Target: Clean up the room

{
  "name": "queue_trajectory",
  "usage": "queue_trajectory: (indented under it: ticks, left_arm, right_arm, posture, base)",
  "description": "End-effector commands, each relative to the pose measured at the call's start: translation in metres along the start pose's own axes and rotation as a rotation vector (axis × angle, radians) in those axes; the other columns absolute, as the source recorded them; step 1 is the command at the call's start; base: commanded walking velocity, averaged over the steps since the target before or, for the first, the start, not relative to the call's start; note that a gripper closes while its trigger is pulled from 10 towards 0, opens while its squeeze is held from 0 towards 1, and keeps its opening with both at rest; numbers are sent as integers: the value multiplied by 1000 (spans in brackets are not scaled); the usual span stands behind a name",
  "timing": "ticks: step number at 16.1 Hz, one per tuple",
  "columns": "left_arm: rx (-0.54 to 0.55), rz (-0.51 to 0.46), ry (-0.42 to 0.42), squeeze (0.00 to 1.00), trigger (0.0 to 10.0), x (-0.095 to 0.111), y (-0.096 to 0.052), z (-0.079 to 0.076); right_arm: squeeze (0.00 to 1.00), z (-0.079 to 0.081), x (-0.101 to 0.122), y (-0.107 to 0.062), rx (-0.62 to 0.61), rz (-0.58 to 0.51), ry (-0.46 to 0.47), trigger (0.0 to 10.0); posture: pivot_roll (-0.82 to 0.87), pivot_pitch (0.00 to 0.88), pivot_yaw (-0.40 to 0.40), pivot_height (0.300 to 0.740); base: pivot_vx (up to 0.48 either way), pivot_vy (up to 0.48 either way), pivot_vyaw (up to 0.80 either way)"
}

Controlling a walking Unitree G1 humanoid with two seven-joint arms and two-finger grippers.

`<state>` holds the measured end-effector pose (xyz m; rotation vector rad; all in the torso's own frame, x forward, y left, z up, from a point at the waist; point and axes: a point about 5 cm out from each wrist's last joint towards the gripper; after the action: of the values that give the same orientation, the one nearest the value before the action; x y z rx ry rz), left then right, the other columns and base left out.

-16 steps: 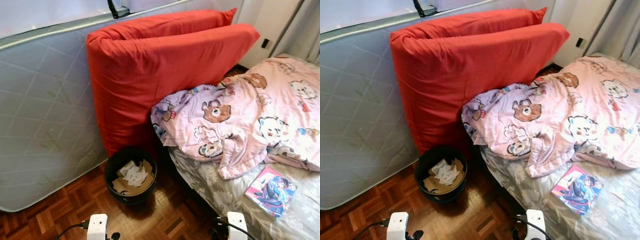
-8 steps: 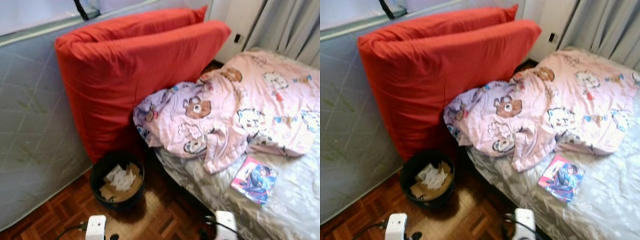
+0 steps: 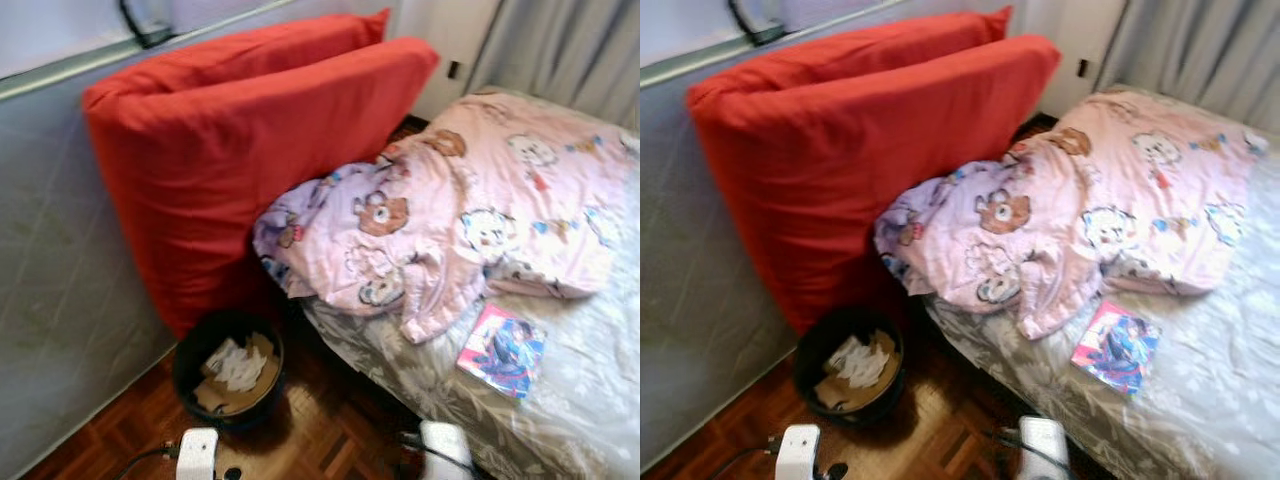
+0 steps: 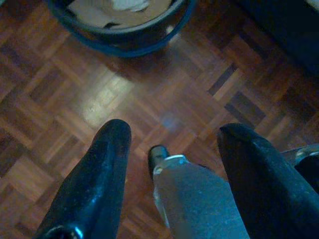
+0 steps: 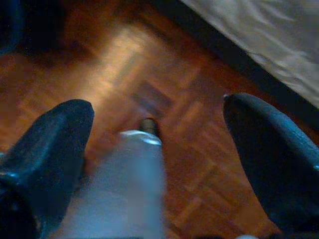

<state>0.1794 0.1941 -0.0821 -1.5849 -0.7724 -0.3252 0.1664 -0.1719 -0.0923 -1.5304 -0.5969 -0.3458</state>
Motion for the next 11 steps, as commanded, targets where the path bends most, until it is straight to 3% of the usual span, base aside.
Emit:
queue_trajectory:
  ticks: [1,4,5,8,9,11]
  left_arm:
    - [7,22,-14,0,10000,-10,-3,2]
    - [8,14,-20,0,10000,-8,-4,8]
    - [11,12,-22,0,10000,-7,-4,11]
    - [22,11,-29,0,10000,-5,-6,21]
    - [24,12,-32,0,10000,-6,-7,22]
    - [21,19,-32,0,10000,-9,-7,18]
  right_arm:
    - [0,-15,-7,-3,-10,7,26,10000]
    - [0,-48,-4,-7,-45,21,32,10000]
    - [0,-50,2,-6,-50,21,30,10000]
    - [0,-36,9,-1,-40,23,26,10000]
    - [0,-24,9,0,-27,27,25,10000]
    - [0,-17,9,1,-17,30,26,10000]
  posture:
    - [65,97,-32,740]
    - [65,99,-33,740]
    - [65,100,-33,740]
    - [66,102,-34,740]
    - [66,103,-33,740]
    - [65,103,-33,740]
  base:
    - [0,0,-763]
    - [0,0,-763]
    - [0,0,-763]
    - [0,0,-763]
    - [0,0,-763]
    - [0,0,-763]
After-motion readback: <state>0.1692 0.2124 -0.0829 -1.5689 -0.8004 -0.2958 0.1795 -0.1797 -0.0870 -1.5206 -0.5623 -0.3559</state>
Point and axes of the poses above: a point about 5 cm out from each wrist's last joint towards the gripper, its own y axis pointing out of the wrist towards the gripper, its own x axis along the axis of the wrist's last joint, z = x × y, and after that the axes turned 15 degrees about -y, right-handed
